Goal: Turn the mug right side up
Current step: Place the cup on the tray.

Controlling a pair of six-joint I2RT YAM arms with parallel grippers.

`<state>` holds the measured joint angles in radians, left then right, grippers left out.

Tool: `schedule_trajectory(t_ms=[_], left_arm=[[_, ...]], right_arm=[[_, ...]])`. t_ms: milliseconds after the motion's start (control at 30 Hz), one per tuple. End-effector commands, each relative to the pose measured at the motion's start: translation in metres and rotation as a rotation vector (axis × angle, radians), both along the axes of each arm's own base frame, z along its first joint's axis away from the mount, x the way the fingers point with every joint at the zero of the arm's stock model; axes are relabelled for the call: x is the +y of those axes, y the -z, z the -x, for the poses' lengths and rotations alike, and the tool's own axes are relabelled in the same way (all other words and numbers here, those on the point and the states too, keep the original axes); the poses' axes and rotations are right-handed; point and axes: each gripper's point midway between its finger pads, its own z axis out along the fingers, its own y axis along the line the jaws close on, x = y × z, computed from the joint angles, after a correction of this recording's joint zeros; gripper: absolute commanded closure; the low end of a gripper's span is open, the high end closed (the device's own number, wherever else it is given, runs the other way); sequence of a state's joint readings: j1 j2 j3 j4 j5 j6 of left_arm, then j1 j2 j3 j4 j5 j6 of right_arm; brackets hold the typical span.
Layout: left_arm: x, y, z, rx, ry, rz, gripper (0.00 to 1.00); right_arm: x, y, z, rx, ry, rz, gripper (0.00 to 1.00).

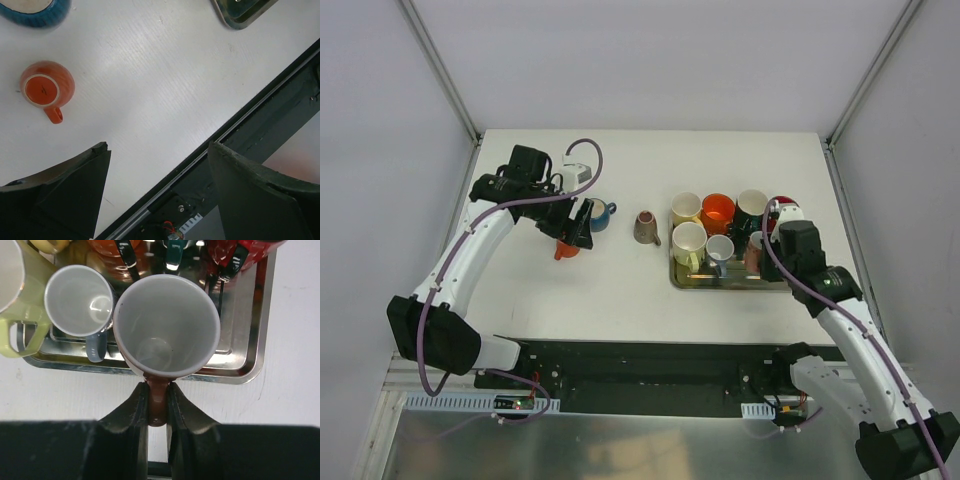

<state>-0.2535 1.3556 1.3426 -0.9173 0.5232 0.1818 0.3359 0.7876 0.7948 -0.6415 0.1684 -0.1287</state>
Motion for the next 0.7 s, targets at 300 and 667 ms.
schedule_trajectory(t_ms=[300, 667], left_arm=[[0.006, -0.019, 0.000, -0.027, -0.048, 0.062, 0.20], [0.010, -0.021, 0.001, -0.023, -0.069, 0.082, 0.20]], right_arm=[[0.014, 0.015, -0.045, -0.129, -0.092, 0.017, 1.00], [0.012, 0.038, -0.049, -0.126, -0.119, 0.044, 1.00]])
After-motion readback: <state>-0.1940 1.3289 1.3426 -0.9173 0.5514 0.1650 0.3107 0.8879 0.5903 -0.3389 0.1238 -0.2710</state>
